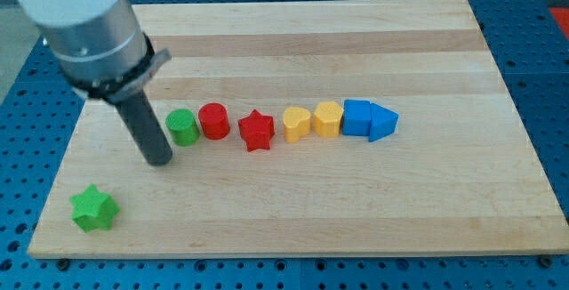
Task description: Separate the red and green circle
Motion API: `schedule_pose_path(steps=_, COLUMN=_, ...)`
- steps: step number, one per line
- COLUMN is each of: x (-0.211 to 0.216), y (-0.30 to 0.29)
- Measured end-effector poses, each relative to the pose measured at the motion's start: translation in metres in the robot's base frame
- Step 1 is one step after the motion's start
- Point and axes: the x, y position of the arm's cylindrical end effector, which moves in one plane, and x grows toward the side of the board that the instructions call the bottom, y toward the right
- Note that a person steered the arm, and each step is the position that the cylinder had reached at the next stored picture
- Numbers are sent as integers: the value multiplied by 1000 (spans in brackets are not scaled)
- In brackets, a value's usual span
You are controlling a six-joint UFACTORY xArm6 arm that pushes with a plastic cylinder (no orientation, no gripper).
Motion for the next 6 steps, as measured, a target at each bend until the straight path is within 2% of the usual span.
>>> schedule_pose_path(steps=1, x=-25, y=-20)
schedule_pose_path(steps=2, x=-59, y=1)
schedule_pose_path(steps=3, x=-19, y=55)
schedule_pose_path(steps=4, x=21, y=71)
schedule_pose_path(steps=6, x=30, y=73)
